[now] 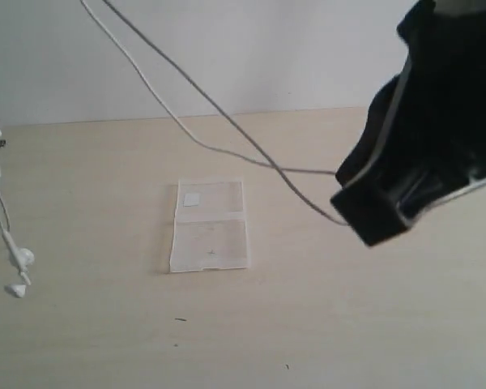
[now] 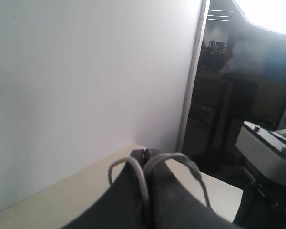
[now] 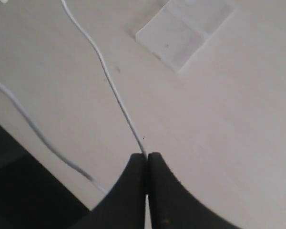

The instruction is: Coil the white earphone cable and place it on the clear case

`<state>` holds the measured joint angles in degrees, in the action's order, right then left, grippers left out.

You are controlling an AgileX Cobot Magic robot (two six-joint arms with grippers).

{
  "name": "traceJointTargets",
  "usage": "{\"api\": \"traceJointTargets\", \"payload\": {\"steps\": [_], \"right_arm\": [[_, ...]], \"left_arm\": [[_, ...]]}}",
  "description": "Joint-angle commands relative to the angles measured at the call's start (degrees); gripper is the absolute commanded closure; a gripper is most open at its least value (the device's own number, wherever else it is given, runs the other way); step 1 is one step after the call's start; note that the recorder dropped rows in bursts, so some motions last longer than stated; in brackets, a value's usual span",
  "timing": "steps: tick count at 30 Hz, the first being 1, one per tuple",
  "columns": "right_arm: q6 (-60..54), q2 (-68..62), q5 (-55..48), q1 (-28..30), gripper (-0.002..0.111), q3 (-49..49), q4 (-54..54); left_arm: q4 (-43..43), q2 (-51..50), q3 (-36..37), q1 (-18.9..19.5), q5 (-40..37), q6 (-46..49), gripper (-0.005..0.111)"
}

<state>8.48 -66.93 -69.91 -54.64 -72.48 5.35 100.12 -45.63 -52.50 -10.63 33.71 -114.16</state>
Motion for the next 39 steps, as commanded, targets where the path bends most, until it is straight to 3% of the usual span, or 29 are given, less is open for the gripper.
{"api": "traceJointTargets", "payload": {"steps": [1,5,22,24,26,29,30,39], "right_arm": [[-5.5,-0.2,7.4,0.0,0.108,3.1,-7.1],[-9.6,-2.9,10.3,0.0,0.108,3.6,-12.7],[-11.6,-19.9,14.2,0.0,0.108,3.6,-12.9],[-11.9,-20.6,14.6,0.0,0.101,3.6,-13.0],[-11.9,-20.2,14.0,0.0,0.082,3.6,-13.0],[-11.8,-17.2,13.9,0.0,0.044,3.5,-13.0],[-10.9,-16.0,13.9,0.0,0.039,3.5,-13.0],[-7.9,-2.5,20.6,0.0,0.038,3.5,-13.0]], "left_arm": [[-0.2,0.3,-0.4,0.1,0.6,-0.4,0.107],[-0.2,0.3,-0.4,0.1,0.7,-0.4,0.107],[-0.2,0.3,-0.4,0.1,0.6,-0.7,0.107],[-0.2,0.3,-0.3,0.1,0.6,-0.7,0.107],[-0.2,0.3,-0.3,0.1,0.1,-0.7,0.107],[-0.2,0.3,-0.3,0.1,-0.1,-0.6,0.107],[-0.2,0.2,-0.3,0.1,-0.5,-0.2,0.107],[-0.2,-3.7,0.0,0.1,0.1,-0.2,0.107]]}}
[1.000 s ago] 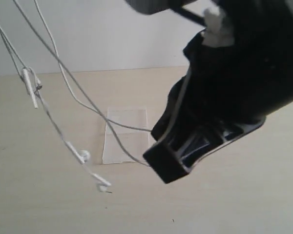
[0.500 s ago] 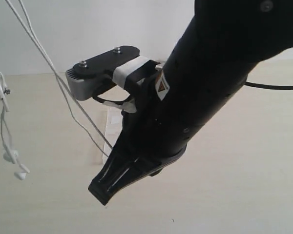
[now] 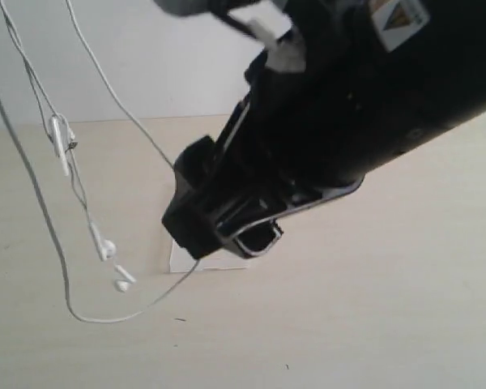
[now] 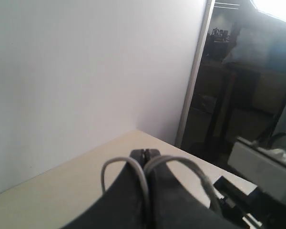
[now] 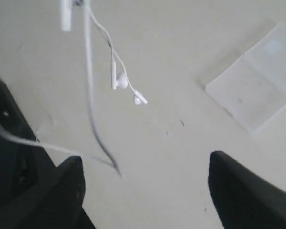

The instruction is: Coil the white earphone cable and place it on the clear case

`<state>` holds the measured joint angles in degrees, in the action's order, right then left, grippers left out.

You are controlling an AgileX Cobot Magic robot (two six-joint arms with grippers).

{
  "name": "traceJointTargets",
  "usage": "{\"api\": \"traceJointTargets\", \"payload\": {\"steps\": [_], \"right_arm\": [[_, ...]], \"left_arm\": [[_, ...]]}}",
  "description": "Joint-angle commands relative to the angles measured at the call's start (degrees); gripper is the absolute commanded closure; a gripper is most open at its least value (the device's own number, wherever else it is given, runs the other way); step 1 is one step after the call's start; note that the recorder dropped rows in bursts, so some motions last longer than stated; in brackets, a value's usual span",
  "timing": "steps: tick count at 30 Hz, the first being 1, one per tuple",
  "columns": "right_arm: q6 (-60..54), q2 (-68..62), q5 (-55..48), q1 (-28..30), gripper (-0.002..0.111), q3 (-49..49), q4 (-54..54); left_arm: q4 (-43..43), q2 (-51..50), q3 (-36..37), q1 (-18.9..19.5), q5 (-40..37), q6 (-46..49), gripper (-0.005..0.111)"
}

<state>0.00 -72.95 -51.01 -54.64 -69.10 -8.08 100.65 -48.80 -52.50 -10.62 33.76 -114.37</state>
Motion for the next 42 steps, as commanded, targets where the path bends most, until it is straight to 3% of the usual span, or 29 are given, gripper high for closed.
{"api": "traceJointTargets", "payload": {"steps": [1,8,12,17,19,23,31,42], "right_arm": [[0.6,4.4,1.4,0.0,0.038,0.1,0.2],[-1.7,9.7,1.7,0.0,0.038,0.1,-7.6],[-16.9,10.8,3.8,0.0,0.038,0.1,-20.5],[-35.1,7.9,9.6,0.0,0.037,0.2,-28.8],[-37.7,5.8,13.7,0.0,0.031,0.2,-29.0],[-38.8,-0.7,22.6,0.0,0.023,0.2,-29.0],[-40.2,-6.5,35.5,0.0,0.023,0.2,-29.0],[-43.4,-10.7,37.1,0.0,0.023,0.2,-33.3]], "left_arm": [[-0.7,-0.6,0.0,0.1,-0.5,0.0,0.107],[-0.7,-0.6,0.0,0.1,-1.9,0.0,0.107],[-0.7,-0.6,0.0,0.1,-5.1,0.0,0.107],[-0.7,-0.6,0.0,0.1,-7.4,1.0,0.107],[-0.7,-0.6,0.0,0.1,-7.5,2.5,0.107],[-0.7,-0.6,0.0,0.1,-7.7,3.2,0.107],[-0.7,-0.6,0.0,0.1,-7.7,3.3,0.107],[-0.7,-0.6,0.0,0.1,-7.8,3.4,0.107]]}}
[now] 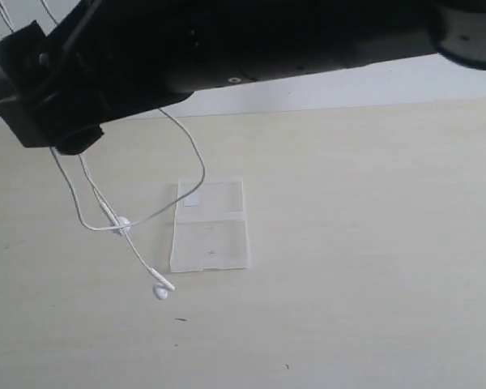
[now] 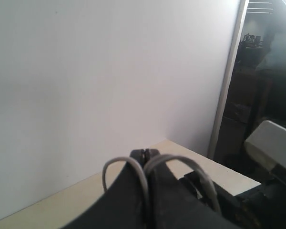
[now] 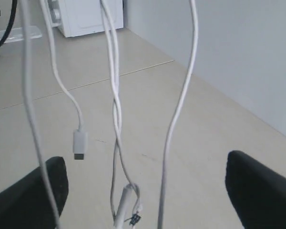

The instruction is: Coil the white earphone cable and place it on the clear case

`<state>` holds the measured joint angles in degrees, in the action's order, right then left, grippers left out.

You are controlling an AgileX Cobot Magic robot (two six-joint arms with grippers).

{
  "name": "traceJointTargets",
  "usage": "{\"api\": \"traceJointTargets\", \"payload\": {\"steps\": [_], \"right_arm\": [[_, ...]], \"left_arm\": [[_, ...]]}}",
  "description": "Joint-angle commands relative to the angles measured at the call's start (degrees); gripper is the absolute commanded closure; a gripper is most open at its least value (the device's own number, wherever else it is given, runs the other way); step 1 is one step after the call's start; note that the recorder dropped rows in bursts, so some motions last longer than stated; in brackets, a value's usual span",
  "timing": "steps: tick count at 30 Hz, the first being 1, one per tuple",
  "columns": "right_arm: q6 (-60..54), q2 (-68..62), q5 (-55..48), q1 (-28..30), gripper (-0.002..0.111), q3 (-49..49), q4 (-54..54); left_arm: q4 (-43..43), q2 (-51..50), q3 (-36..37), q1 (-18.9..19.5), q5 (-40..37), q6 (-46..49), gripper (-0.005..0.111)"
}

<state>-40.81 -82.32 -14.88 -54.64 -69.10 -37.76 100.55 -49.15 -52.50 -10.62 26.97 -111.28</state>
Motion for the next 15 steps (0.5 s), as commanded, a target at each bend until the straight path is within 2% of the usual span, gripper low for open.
{"api": "traceJointTargets", "payload": {"steps": [1,15], "right_arm": [[-4.6,-1.7,0.9,0.0,0.023,0.2,-5.7],[-38.4,-3.7,-3.9,0.0,0.023,0.2,-42.2]], "left_arm": [[-0.6,-0.2,0.0,0.1,-1.1,0.3,0.107],[-0.6,-0.2,0.0,0.1,-2.3,0.3,0.107]]}}
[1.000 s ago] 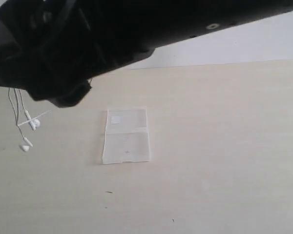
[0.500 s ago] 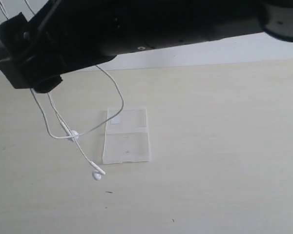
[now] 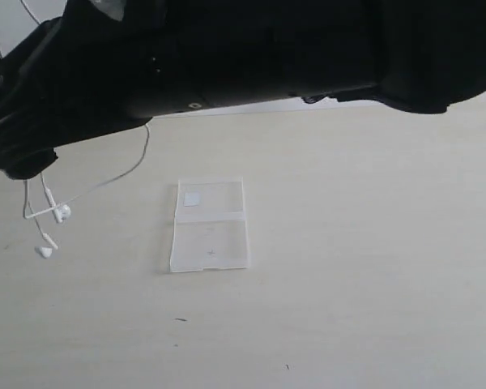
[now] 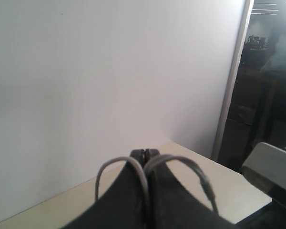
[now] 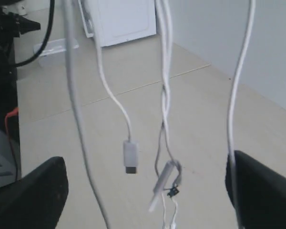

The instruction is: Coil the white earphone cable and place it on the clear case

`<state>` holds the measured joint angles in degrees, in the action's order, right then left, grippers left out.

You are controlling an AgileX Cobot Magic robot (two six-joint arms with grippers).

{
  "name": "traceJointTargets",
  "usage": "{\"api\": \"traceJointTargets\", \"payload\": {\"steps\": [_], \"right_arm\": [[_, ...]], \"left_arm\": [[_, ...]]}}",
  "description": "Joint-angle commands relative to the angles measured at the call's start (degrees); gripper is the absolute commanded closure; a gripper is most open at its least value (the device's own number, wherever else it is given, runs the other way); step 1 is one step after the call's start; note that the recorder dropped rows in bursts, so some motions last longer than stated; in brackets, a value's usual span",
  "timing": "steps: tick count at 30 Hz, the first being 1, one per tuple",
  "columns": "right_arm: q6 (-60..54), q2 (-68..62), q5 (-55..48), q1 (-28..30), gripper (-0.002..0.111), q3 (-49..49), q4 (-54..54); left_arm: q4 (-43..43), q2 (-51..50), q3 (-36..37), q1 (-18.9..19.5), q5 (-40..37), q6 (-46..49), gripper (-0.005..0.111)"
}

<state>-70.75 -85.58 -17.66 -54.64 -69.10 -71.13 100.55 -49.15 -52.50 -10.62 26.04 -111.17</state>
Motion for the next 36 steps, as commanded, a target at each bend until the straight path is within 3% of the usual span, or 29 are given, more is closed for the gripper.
{"api": "traceJointTargets", "payload": {"steps": [1,11,16,28,36], "right_arm": [[-10.1,-0.9,-1.2,0.0,0.023,0.2,-10.7],[-24.8,-4.0,-4.3,0.0,0.023,0.1,-26.5],[-29.1,-5.2,-5.2,0.0,0.023,0.0,-28.8],[-26.4,-8.7,-7.0,0.0,0.023,-4.9,-28.8],[-25.2,-11.0,-7.4,0.0,0.03,-5.7,-28.8]], "left_arm": [[-0.6,-0.2,0.0,0.1,-1.5,0.2,0.107],[-0.6,-0.2,0.0,0.1,-2.9,-0.1,0.107],[-0.6,-0.2,0.0,0.1,-3.0,-0.2,0.107],[-4.0,-0.2,0.0,0.1,-3.4,-0.2,0.107],[-3.9,-0.2,-0.1,0.1,-3.7,0.0,0.107]]}}
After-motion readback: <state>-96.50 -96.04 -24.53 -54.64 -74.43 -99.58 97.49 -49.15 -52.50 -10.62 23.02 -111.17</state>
